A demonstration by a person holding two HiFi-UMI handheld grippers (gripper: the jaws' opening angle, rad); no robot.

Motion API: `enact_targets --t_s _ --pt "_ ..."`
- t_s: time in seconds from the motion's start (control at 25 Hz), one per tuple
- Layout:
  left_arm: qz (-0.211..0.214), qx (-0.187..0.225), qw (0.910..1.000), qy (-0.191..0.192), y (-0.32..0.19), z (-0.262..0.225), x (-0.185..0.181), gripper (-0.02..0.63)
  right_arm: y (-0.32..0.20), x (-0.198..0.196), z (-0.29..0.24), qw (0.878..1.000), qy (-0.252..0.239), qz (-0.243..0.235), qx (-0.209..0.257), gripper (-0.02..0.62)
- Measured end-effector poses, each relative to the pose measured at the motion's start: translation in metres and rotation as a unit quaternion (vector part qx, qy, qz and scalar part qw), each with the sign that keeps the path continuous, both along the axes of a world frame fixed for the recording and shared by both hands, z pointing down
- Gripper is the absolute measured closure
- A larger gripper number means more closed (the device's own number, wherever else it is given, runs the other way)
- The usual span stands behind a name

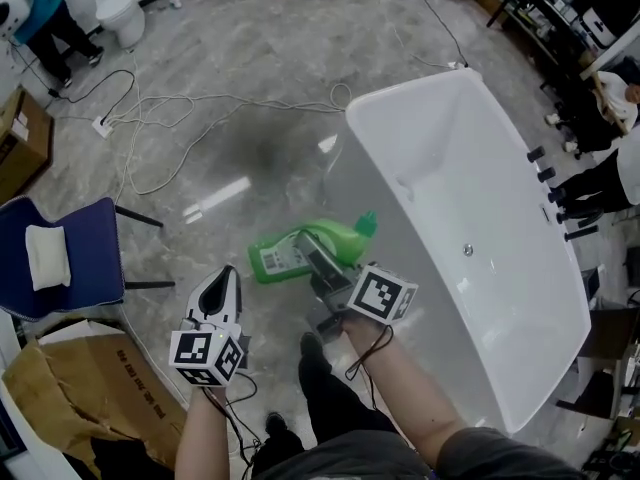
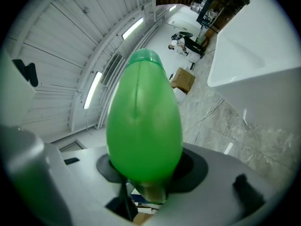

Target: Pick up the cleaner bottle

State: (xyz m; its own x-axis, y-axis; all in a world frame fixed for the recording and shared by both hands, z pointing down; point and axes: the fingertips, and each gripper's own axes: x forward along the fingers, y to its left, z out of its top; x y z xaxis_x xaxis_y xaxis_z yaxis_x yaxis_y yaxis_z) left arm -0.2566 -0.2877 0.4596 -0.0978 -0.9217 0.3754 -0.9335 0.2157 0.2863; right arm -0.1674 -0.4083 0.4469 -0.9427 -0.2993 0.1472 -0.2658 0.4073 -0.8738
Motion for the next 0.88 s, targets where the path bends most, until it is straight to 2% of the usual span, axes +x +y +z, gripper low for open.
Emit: enact_targets --t_s 0.2,0.52,0.88 --pt "-0.006 0.018 0.9998 -0.001 0.067 -0.017 -0.002 0.591 0.057 0.015 -0.011 1.0 -0.009 0.022 -0.009 0.402" --pt "-0.001 0.01 0.9999 -0.004 0.175 -0.033 0.021 0.591 0.151 0.051 -0.036 0.999 -0.002 0.042 -0.007 0.402" --pt "0.024 0.025 0.9991 -0.023 0.249 -0.06 0.05 0.591 0.24 0.069 -0.057 0.999 -0.016 0.047 -0.008 0.402"
